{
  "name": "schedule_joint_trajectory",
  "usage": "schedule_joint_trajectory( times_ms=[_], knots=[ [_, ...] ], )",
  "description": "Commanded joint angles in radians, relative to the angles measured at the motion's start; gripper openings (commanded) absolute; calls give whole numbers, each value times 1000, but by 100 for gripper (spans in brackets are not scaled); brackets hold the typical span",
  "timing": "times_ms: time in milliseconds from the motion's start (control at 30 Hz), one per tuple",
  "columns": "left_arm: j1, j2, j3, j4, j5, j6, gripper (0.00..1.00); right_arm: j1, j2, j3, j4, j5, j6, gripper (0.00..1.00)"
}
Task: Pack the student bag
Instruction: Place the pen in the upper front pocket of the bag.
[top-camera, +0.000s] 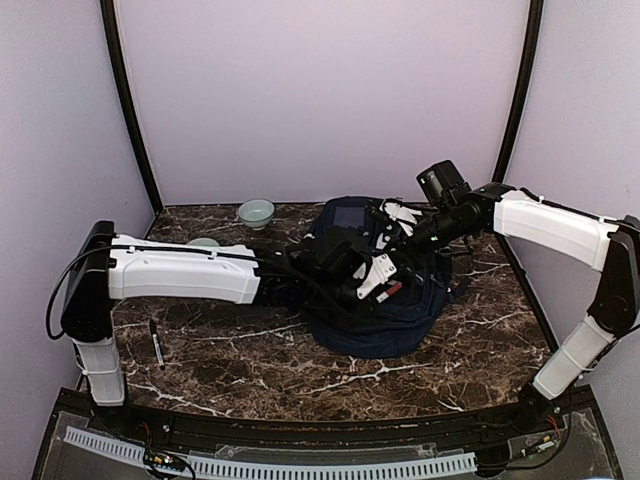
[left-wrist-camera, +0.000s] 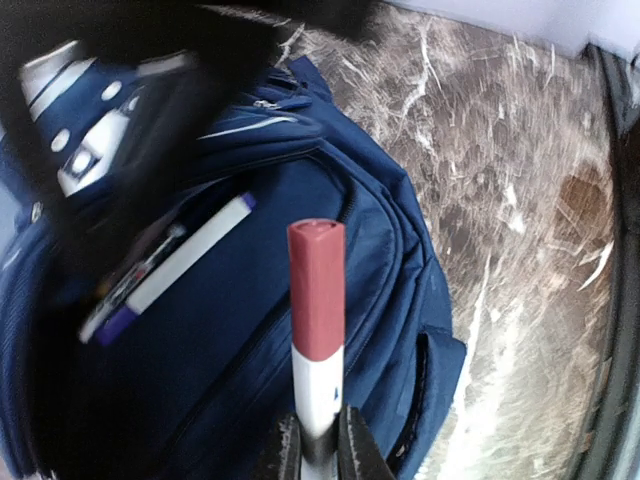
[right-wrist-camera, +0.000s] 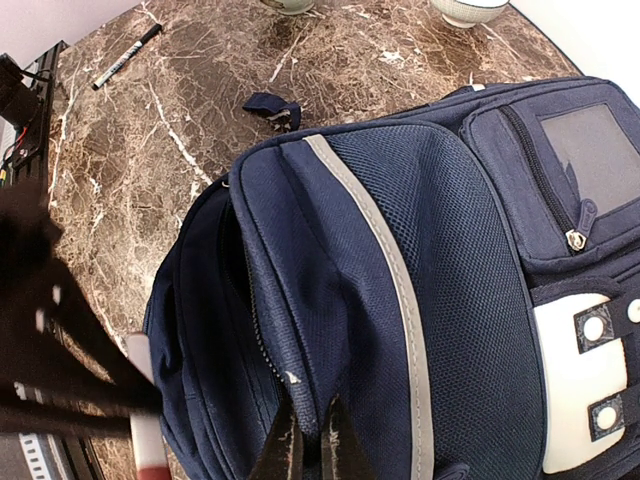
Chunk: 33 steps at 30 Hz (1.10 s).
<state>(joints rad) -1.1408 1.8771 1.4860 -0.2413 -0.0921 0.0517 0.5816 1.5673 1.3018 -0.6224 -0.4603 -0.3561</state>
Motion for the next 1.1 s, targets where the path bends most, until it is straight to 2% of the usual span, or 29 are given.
schedule_joint_trajectory(
  times_ms=[0,167,467,600,833,1067],
  knots=[
    [-67,92,95,-110,-240,338,0,-8,-13,13,36,-27,17,0],
    [-86,172,140,-35,-483,552,0,-9,-15,13,37,-36,19,0],
    [-86,209,145,188,-586,780,0,-8,-8,4,42,-44,16,0],
    [-86,235,192,250,-571,840,0,-8,-6,5,40,-50,15,0],
    [-109,248,356,31,-379,717,0,-8,-16,0,41,-39,11,0],
    [-98,254,249,108,-448,823,0,-8,-16,1,41,-46,9,0]
  ],
)
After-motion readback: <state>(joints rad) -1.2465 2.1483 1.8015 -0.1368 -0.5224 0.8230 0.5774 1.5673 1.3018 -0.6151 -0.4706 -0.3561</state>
